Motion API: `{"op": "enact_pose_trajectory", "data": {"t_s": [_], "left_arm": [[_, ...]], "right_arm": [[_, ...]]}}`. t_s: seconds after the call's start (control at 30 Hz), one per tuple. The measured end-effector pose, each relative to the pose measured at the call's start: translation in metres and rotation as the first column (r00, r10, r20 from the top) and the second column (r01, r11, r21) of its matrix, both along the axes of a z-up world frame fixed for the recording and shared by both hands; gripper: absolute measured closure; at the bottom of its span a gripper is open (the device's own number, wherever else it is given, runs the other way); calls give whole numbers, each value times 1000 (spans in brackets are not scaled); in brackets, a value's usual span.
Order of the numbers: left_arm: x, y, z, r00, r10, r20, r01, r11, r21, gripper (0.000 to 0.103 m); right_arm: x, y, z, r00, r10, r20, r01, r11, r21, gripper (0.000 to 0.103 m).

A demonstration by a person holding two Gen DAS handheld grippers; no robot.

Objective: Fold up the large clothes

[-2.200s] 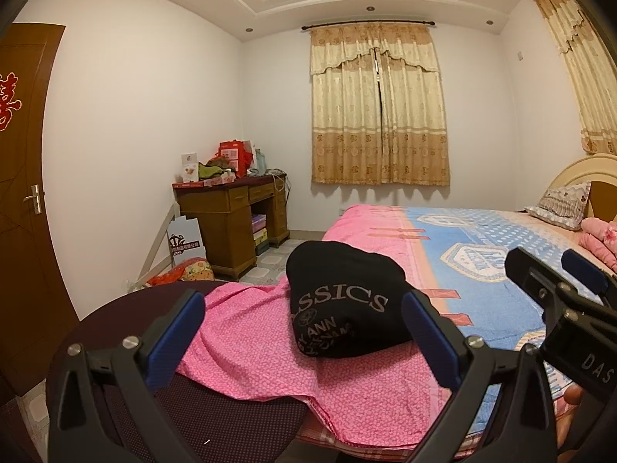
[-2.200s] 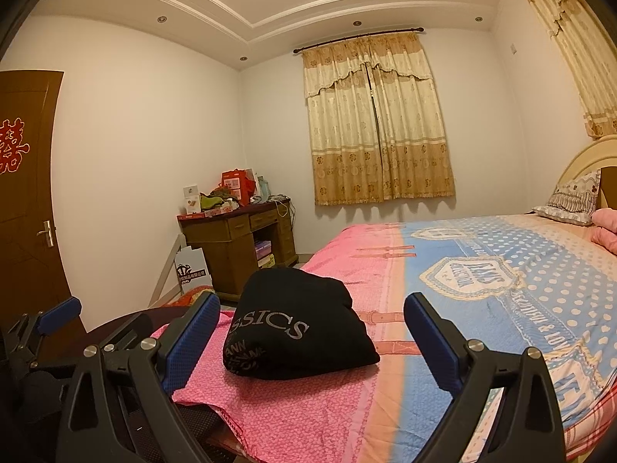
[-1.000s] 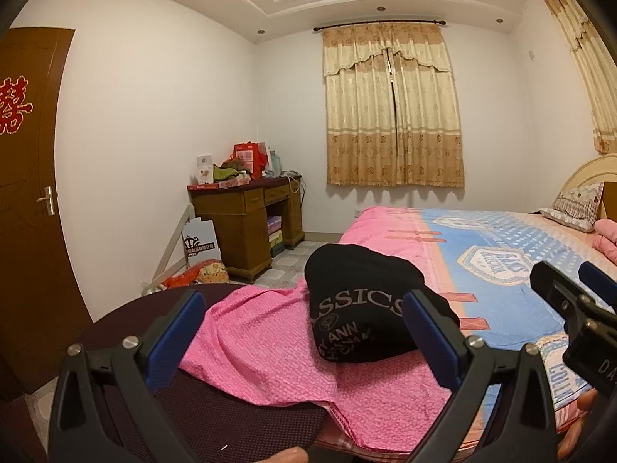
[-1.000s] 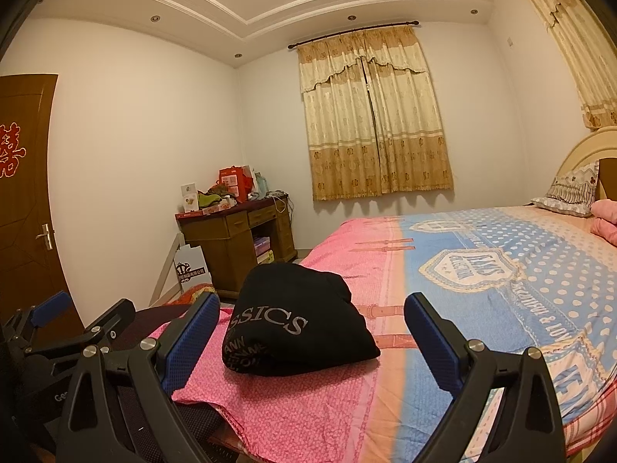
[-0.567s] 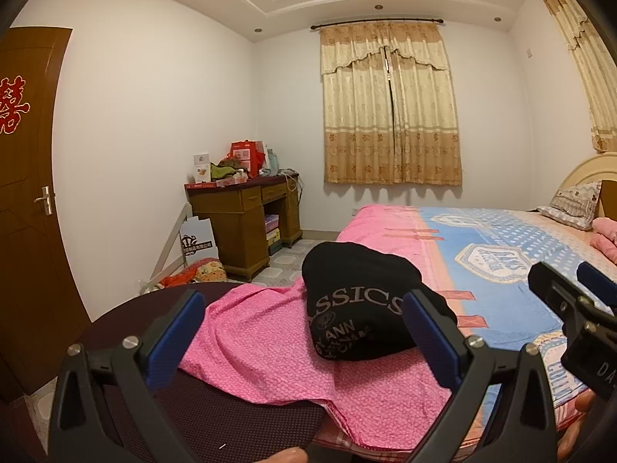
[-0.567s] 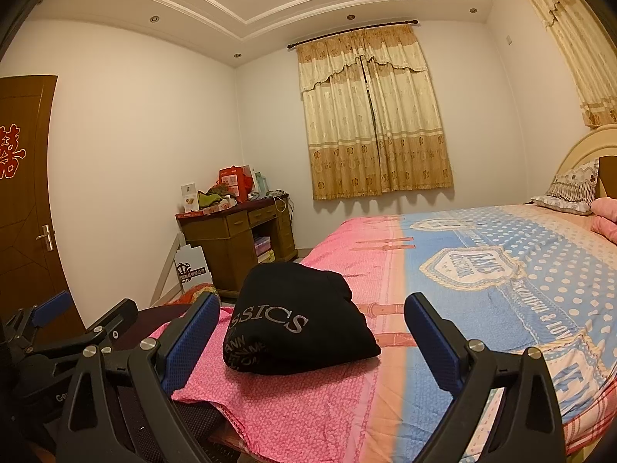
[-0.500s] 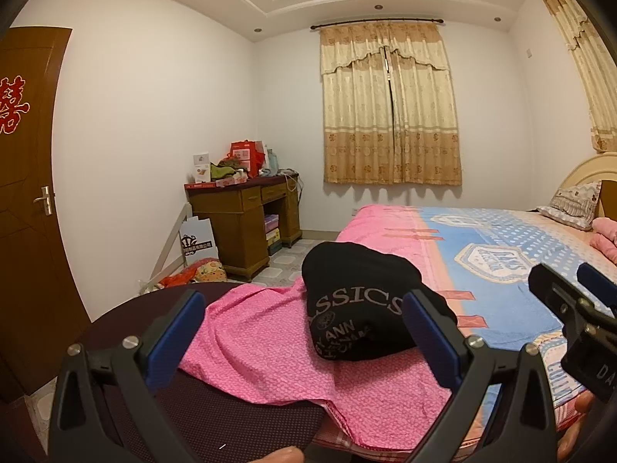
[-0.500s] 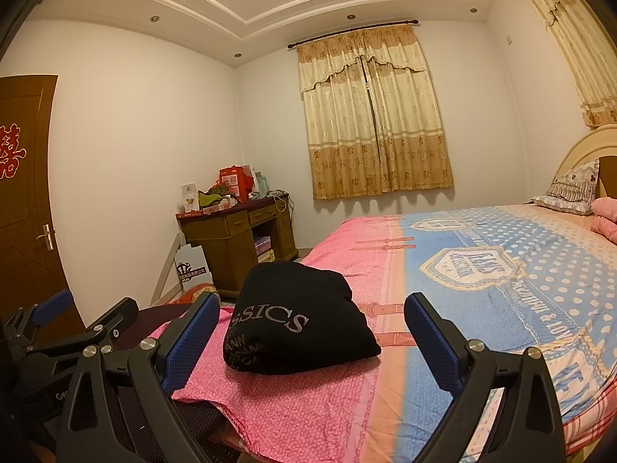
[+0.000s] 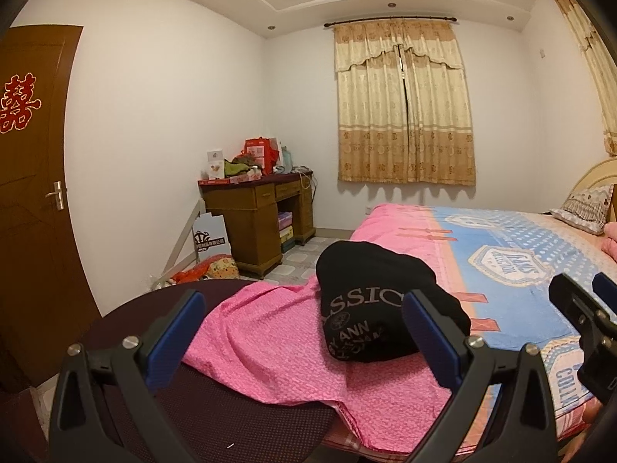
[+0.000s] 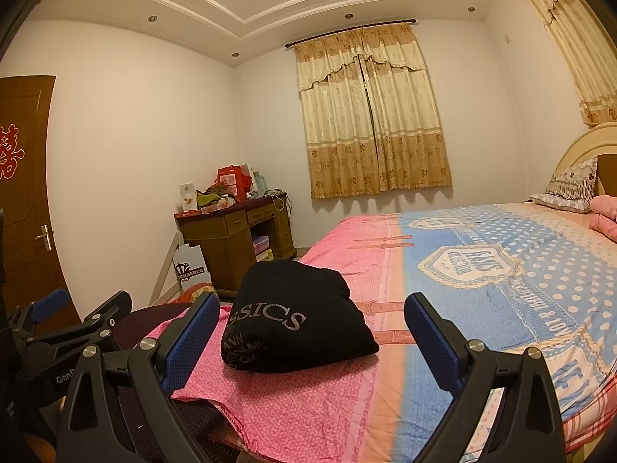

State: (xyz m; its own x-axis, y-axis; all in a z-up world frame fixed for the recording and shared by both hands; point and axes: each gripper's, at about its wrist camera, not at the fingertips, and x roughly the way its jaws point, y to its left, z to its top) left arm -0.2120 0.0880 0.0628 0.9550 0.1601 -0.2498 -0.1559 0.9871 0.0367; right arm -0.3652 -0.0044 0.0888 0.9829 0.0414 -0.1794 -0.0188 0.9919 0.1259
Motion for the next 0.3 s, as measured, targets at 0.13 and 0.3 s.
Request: {"op": "enact_pose_trajectory", "data": {"t_s": [0.13,0.3], "left_arm": [[1,1,0,1000,-6,-1,6,1000,-2,0],[5,4,-1,1000,-5,-23,5,1000,3,0]], "right_arm": [[-1,0,0,1000,2,-2,-2,1000,2,6],[0,-1,-1,1000,5,-7,-5,1000,5,6]]}}
